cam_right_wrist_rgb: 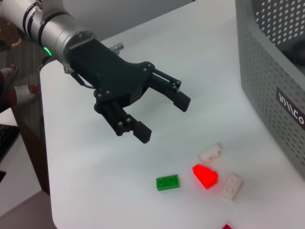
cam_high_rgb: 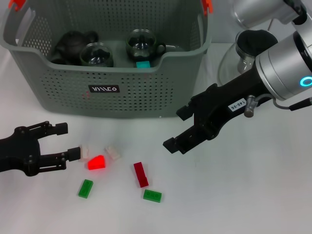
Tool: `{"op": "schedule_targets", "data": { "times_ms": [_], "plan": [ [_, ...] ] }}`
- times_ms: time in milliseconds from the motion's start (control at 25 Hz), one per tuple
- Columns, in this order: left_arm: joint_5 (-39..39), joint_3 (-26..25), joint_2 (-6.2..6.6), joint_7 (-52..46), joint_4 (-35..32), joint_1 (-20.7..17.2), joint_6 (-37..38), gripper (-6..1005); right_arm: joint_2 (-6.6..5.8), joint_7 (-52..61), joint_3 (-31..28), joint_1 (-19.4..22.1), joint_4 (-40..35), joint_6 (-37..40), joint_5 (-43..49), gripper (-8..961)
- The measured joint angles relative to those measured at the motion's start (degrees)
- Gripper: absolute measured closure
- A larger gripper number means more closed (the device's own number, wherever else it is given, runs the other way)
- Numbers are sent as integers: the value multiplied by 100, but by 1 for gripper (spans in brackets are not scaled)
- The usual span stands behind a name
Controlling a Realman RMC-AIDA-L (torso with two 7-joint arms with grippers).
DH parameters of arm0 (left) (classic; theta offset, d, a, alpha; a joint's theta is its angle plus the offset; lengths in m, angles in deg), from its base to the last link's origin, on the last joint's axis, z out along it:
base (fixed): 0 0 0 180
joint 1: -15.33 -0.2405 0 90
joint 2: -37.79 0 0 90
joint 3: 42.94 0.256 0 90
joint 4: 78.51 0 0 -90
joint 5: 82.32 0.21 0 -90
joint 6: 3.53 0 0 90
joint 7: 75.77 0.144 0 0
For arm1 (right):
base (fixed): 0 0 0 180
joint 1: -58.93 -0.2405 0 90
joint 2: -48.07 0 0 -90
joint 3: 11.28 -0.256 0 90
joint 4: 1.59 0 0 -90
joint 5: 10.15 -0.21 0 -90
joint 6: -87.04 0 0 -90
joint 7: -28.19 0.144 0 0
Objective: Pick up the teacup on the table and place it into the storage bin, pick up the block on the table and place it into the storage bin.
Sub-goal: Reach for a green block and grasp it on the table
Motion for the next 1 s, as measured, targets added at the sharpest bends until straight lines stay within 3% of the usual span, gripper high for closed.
{"op": "schedule_targets", "data": {
  "times_ms": [280,680,1000],
  "plan": [
    [0,6,-3,1,1,10,6,138,0,-43,89,-64,2,86,311,24],
    [0,9,-3,-37,1,26,26,138,18,-36,697,-283,6,123,536,24],
    [0,5,-26,-40,1,-45,26,137,13,1,758,-394,23,110,544,26]
  ]
}}
